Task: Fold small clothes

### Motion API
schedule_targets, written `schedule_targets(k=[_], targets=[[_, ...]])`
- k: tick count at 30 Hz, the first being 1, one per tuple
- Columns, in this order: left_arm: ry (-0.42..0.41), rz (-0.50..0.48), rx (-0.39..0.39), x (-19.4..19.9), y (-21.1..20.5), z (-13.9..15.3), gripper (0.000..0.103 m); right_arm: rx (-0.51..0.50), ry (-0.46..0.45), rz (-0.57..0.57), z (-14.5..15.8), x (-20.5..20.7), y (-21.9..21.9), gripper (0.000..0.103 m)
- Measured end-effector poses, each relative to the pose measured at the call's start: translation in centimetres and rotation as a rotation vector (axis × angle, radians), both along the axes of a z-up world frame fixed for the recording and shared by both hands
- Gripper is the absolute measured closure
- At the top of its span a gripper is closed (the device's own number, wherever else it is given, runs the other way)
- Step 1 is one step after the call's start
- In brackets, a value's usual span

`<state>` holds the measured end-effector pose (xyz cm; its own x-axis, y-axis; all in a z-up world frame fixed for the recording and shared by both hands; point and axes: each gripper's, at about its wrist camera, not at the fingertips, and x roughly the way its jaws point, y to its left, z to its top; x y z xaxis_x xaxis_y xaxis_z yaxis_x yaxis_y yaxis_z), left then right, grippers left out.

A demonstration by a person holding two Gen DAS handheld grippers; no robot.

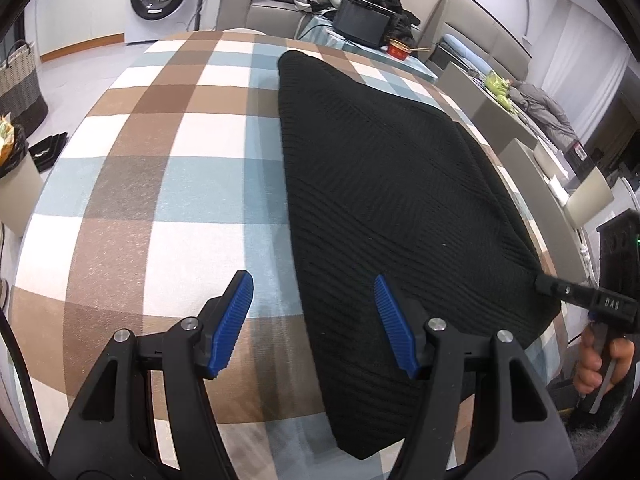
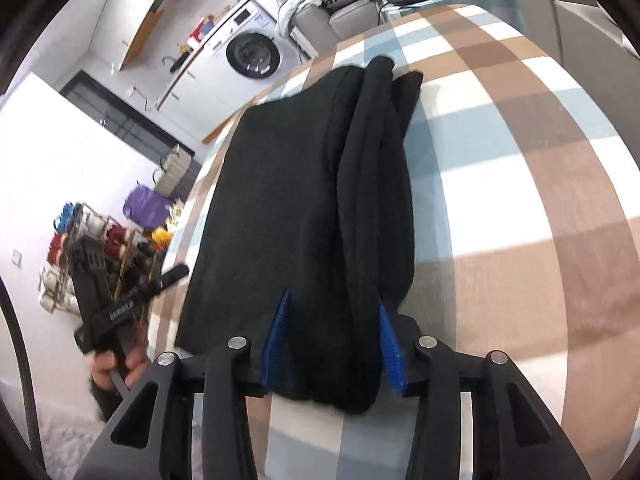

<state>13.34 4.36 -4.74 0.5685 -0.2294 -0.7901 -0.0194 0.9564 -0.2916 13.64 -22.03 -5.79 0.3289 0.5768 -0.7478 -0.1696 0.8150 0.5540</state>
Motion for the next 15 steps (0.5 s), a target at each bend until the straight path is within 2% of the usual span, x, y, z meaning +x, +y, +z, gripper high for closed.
schedule_targets(k=[1, 2, 4, 7, 8, 9, 10, 11, 13, 15], targets=[[0.000, -0.007, 0.001, 0.1, -0.2, 0.0, 0.043, -0.027, -0.012, -0.004, 0.1, 0.0, 0.2, 0.072], [0.000, -0.011, 0.001, 0.1, -0.3, 0.0, 0.043, -0.051, -0.028, -0.012, 0.3, -0.2, 0.4, 0.088], [-0.003, -0.020, 0.002, 0.2, -0.7, 0.2, 0.043, -0.038, -0.070, -0.010, 1.5, -0.7, 0.8, 0.090], [-0.016, -0.028, 0.007, -0.1, -0.9, 0.6, 0.043, -0.033, -0.098, 0.017, 3.0, -1.7, 1.5, 0.090], [-0.016, -0.029, 0.009, -0.2, -1.0, 0.6, 0.043, -0.054, -0.082, 0.018, 2.8, -1.6, 1.7, 0.087], [-0.013, -0.031, 0.012, -0.2, -1.0, 0.6, 0.043, -0.134, -0.035, 0.014, 1.9, -1.3, 1.9, 0.085], [-0.010, -0.033, 0.016, -0.3, -1.1, 0.5, 0.043, -0.191, 0.006, 0.016, 0.9, -1.1, 1.8, 0.078], [-0.011, -0.043, 0.022, -0.4, -1.3, 0.5, 0.043, -0.190, 0.022, 0.003, 0.4, -1.0, 1.3, 0.072], [-0.024, -0.062, 0.029, -0.7, -1.7, 0.7, 0.043, -0.137, -0.006, -0.020, 1.2, -0.9, 0.3, 0.068], [-0.043, -0.090, 0.031, -1.1, -2.2, 1.0, 0.043, -0.134, -0.069, -0.053, 2.4, -0.4, -0.3, 0.064]])
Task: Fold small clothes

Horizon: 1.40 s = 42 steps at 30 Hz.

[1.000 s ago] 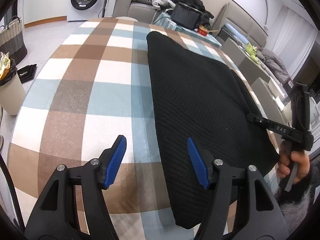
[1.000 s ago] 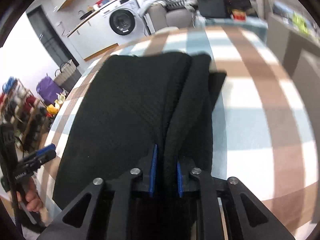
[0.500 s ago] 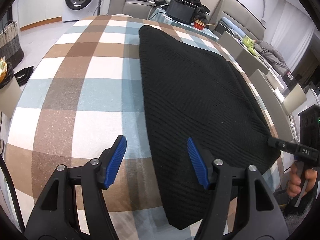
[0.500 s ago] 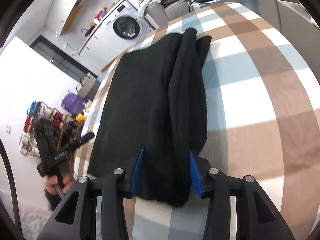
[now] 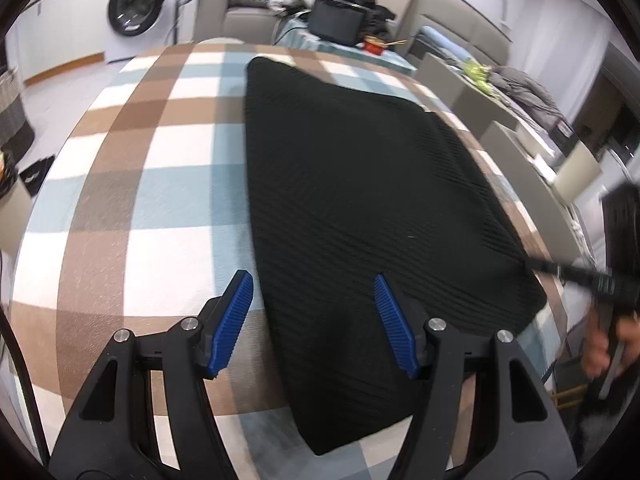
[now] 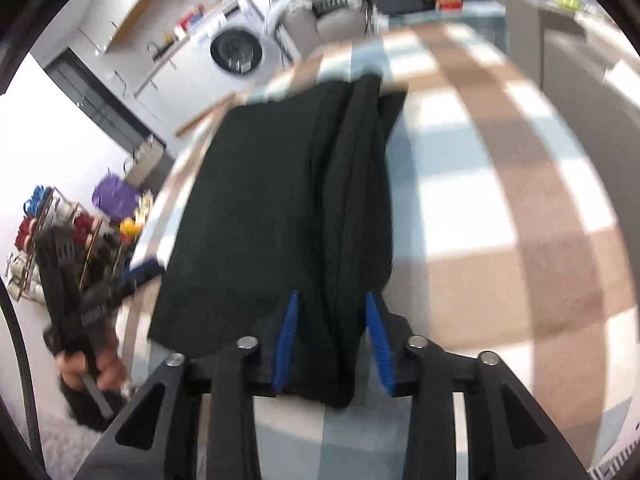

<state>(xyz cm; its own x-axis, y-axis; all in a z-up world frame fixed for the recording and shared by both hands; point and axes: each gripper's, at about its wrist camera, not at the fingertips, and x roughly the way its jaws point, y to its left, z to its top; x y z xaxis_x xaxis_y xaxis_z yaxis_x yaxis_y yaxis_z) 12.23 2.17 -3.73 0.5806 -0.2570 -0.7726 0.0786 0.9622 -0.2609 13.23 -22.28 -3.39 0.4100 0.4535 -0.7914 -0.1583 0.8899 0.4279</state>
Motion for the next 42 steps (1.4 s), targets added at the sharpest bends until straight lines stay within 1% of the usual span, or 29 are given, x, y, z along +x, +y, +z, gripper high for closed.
schedule_targets(k=[2, 3, 7, 9, 10, 12, 13, 14, 16, 17, 19, 20, 21, 22, 23, 24, 25, 28, 30, 32, 33, 34, 35, 36, 37, 38, 40, 41, 42], targets=[[-0.019, -0.037, -0.006, -0.2, -0.7, 0.2, 0.043, 0.016, -0.059, -0.029, 0.7, 1.4, -0.4, 0.064], [-0.024, -0.054, -0.006, -0.2, -1.0, 0.2, 0.043, 0.023, -0.067, -0.036, 0.6, 2.3, -0.2, 0.064], [-0.020, -0.108, 0.020, -0.1, -2.7, -0.2, 0.043, 0.009, -0.082, -0.040, -0.4, 6.8, 0.8, 0.064], [-0.013, -0.116, 0.027, -0.1, -3.0, -0.4, 0.043, -0.015, -0.072, -0.043, -1.4, 9.8, 1.6, 0.064], [-0.010, -0.115, 0.024, -0.1, -3.1, -0.5, 0.043, -0.029, -0.074, -0.039, -1.7, 10.8, 1.8, 0.068], [-0.007, -0.110, 0.021, -0.2, -3.0, -0.7, 0.043, -0.065, -0.074, -0.036, -2.2, 13.2, 2.2, 0.083], [-0.005, -0.103, 0.020, -0.3, -2.8, -0.7, 0.043, -0.084, -0.083, -0.037, -2.2, 13.9, 2.3, 0.095], [-0.003, -0.096, 0.019, -0.3, -2.7, -0.7, 0.043, -0.099, -0.097, -0.026, -1.9, 14.4, 2.6, 0.098], [-0.003, -0.086, 0.014, -0.3, -2.3, -0.7, 0.043, -0.094, -0.178, 0.054, -0.6, 14.9, 3.6, 0.098], [-0.002, -0.083, 0.014, -0.3, -2.2, -0.7, 0.043, -0.123, -0.202, 0.061, -0.1, 15.1, 3.8, 0.098], [0.002, -0.079, 0.010, -0.1, -2.0, -0.9, 0.043, -0.176, -0.163, 0.033, -0.9, 15.8, 3.5, 0.097], [0.005, -0.079, 0.009, 0.0, -2.1, -1.0, 0.043, -0.214, -0.123, 0.010, -1.7, 16.5, 3.2, 0.094], [0.008, -0.080, 0.014, 0.0, -2.1, -1.1, 0.043, -0.255, -0.062, -0.009, -2.7, 17.0, 2.7, 0.091], [0.008, -0.082, 0.022, 0.0, -2.2, -1.1, 0.043, -0.242, -0.046, -0.018, -2.8, 17.0, 2.2, 0.090], [0.006, -0.084, 0.028, -0.1, -2.2, -1.1, 0.043, -0.206, -0.057, -0.029, -2.5, 16.8, 1.7, 0.087], [0.005, -0.087, 0.033, -0.1, -2.3, -1.0, 0.043, -0.167, -0.088, -0.037, -1.7, 16.1, 1.3, 0.084], [0.005, -0.089, 0.034, -0.1, -2.3, -1.0, 0.043, -0.151, -0.110, -0.042, -1.1, 15.7, 1.2, 0.079], [0.008, -0.094, 0.035, 0.1, -2.5, -1.2, 0.042, -0.080, -0.147, -0.025, 0.4, 15.0, 1.5, 0.079], [0.008, -0.095, 0.037, 0.3, -2.5, -1.2, 0.042, -0.029, -0.121, 0.024, 0.2, 15.6, 2.2, 0.079], [0.007, -0.096, 0.038, 0.4, -2.5, -1.2, 0.042, -0.022, -0.059, 0.038, -1.1, 16.5, 2.8, 0.078], [0.006, -0.096, 0.037, 0.5, -2.5, -1.2, 0.042, 0.000, -0.012, 0.049, -2.0, 16.9, 3.1, 0.078], [0.006, -0.094, 0.036, 0.5, -2.5, -1.2, 0.042, 0.025, 0.009, 0.048, -2.7, 17.1, 3.2, 0.078], [0.007, -0.090, 0.033, 0.6, -2.4, -1.2, 0.042, 0.051, 0.020, 0.050, -3.3, 17.3, 3.3, 0.082], [0.007, -0.087, 0.030, 0.6, -2.4, -1.2, 0.042, 0.051, 0.019, 0.046, -3.8, 17.4, 3.5, 0.088], [0.008, -0.084, 0.028, 0.6, -2.4, -1.1, 0.042, 0.040, 0.010, 0.046, -3.8, 17.4, 3.8, 0.097], [0.006, -0.083, 0.024, 0.6, -2.4, -1.0, 0.042, 0.035, -0.002, 0.053, -3.3, 17.2, 4.1, 0.097], [-0.006, -0.085, 0.007, 0.4, -2.3, -0.5, 0.042, 0.029, -0.108, 0.062, -0.2, 16.0, 4.6, 0.097], [-0.015, -0.093, 0.003, 0.3, -2.3, -0.3, 0.042, 0.011, -0.159, 0.068, 1.4, 15.4, 4.8, 0.097], [-0.022, -0.099, 0.002, 0.3, -2.4, -0.2, 0.042, -0.036, -0.200, 0.063, 2.6, 15.0, 5.1, 0.097]])
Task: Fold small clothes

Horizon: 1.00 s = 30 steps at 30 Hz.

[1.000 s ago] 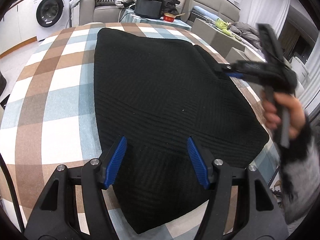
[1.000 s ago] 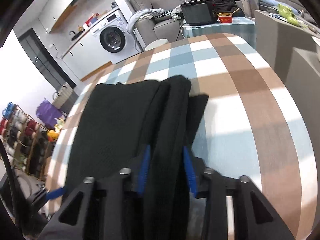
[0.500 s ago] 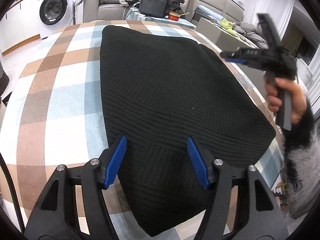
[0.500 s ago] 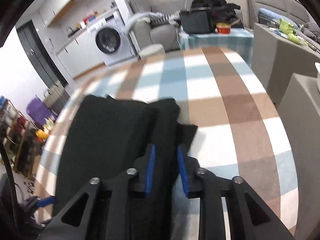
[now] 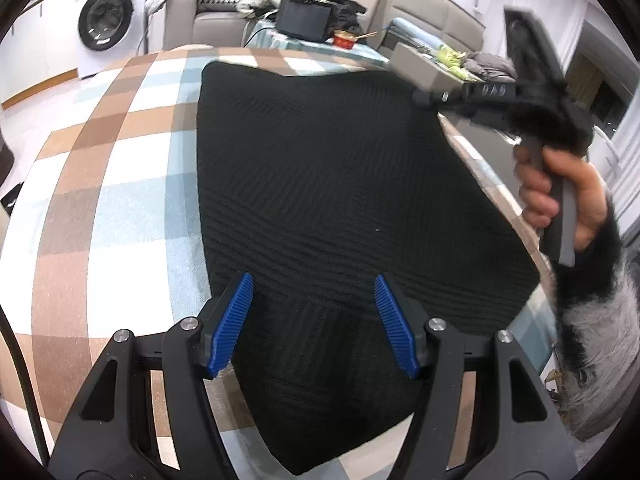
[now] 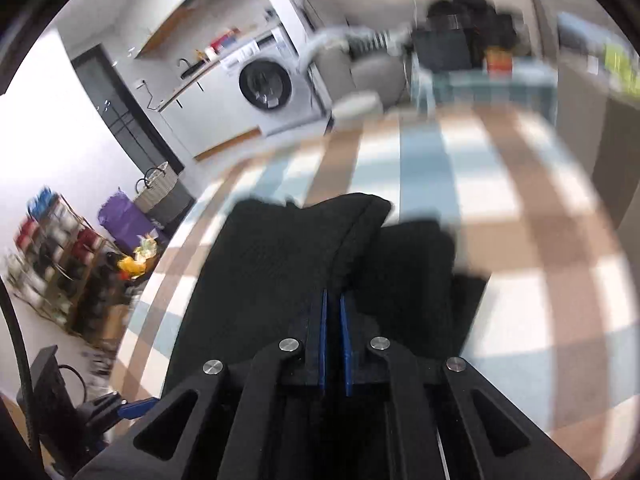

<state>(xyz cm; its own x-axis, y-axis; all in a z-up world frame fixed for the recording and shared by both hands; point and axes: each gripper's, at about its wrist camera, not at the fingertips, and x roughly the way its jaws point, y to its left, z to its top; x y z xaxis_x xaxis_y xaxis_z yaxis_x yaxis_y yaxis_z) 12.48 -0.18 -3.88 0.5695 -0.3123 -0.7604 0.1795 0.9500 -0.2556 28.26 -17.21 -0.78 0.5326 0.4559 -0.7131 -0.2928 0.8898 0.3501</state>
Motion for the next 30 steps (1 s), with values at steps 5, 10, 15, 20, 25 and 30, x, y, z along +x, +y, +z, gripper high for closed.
schedule_targets(k=[5, 10, 15, 20, 25, 30], targets=[[0.007, -0.007, 0.013, 0.4, -0.4, -0.7, 0.040, -0.157, 0.104, -0.017, -3.5, 1.5, 0.3, 0.094], [0.010, 0.019, 0.019, 0.0, 0.3, -0.6, 0.040, 0.012, 0.189, -0.019, -4.3, -0.9, -2.2, 0.068], [0.026, 0.064, 0.007, -0.1, 1.7, -0.8, 0.040, 0.125, 0.227, 0.028, -4.8, -6.3, -2.8, 0.065], [0.027, 0.079, 0.002, 0.0, 2.2, -0.5, 0.040, 0.071, 0.086, 0.021, -2.4, -9.0, -1.7, 0.096], [0.011, 0.089, 0.014, -0.7, 2.6, -0.4, 0.040, -0.092, 0.085, -0.018, -2.6, -10.0, -0.8, 0.095], [0.057, 0.122, 0.000, -1.4, 3.2, -1.1, 0.040, 0.017, 0.148, -0.024, -3.0, -12.3, -2.4, 0.080]])
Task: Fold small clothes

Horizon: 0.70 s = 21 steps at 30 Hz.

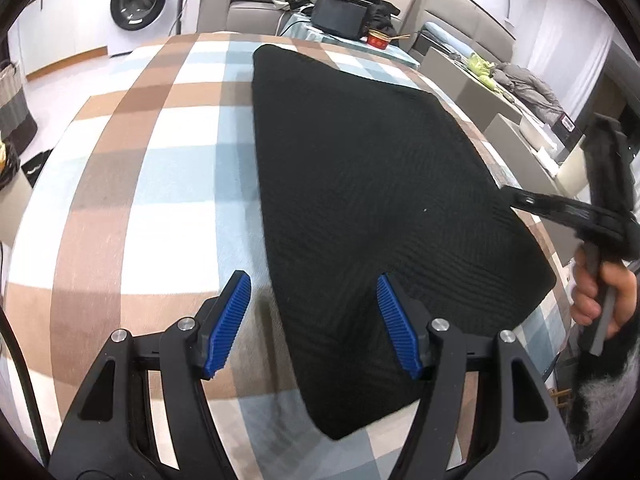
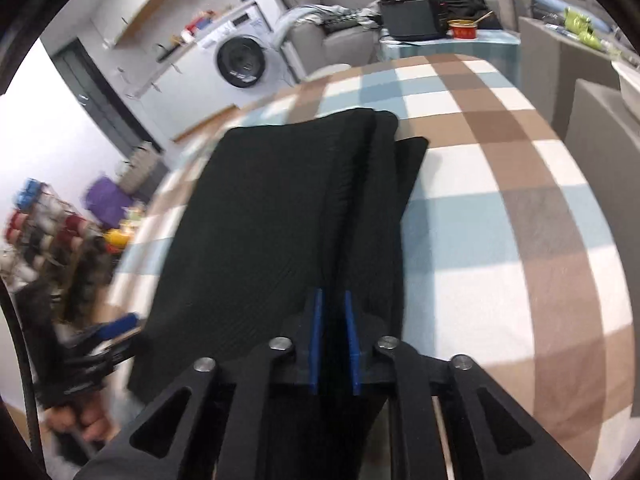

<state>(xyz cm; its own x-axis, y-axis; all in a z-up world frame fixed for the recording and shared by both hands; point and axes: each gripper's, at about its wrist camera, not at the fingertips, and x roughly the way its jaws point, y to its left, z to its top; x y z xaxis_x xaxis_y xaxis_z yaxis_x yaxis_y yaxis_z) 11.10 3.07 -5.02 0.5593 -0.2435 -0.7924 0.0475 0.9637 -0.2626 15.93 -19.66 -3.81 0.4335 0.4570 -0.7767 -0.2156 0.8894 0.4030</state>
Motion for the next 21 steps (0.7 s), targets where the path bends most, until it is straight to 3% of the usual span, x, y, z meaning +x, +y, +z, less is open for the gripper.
schedule_targets(k=[1, 4, 6, 10, 13, 15, 16, 17, 21], targets=[[0.007, 0.002, -0.011, -0.3, 0.2, -0.1, 0.040, 0.016, 0.005, 0.013, 0.2, -0.8, -0.1, 0.074], [0.023, -0.001, -0.026, -0.8, 0.5, -0.5, 0.040, 0.056, 0.044, 0.065, 0.1, -2.8, -0.3, 0.074], [0.033, 0.000, -0.021, -0.9, 0.5, -0.7, 0.040, -0.005, 0.022, 0.081, -0.1, -3.9, 0.4, 0.092], [0.031, -0.009, -0.013, -1.3, 0.7, -0.4, 0.040, -0.008, -0.043, 0.079, 2.0, -5.5, 0.1, 0.095], [0.034, 0.004, -0.018, -1.5, 1.0, -0.6, 0.040, -0.141, 0.028, 0.036, 0.9, -4.8, -0.2, 0.081], [0.045, 0.010, -0.028, -1.6, 1.2, -0.8, 0.040, -0.082, 0.043, 0.000, 0.7, -5.1, -1.2, 0.066], [0.049, 0.014, -0.031, -1.7, 1.2, -0.9, 0.040, -0.060, 0.037, -0.010, 0.9, -5.3, -1.5, 0.049], [0.049, 0.014, -0.037, -1.7, 1.2, -1.0, 0.040, -0.045, 0.027, -0.015, 1.1, -5.5, -1.8, 0.040], [0.036, -0.011, -0.065, -1.6, 0.6, -1.1, 0.040, -0.029, 0.038, -0.003, 0.3, -5.4, -1.3, 0.040]])
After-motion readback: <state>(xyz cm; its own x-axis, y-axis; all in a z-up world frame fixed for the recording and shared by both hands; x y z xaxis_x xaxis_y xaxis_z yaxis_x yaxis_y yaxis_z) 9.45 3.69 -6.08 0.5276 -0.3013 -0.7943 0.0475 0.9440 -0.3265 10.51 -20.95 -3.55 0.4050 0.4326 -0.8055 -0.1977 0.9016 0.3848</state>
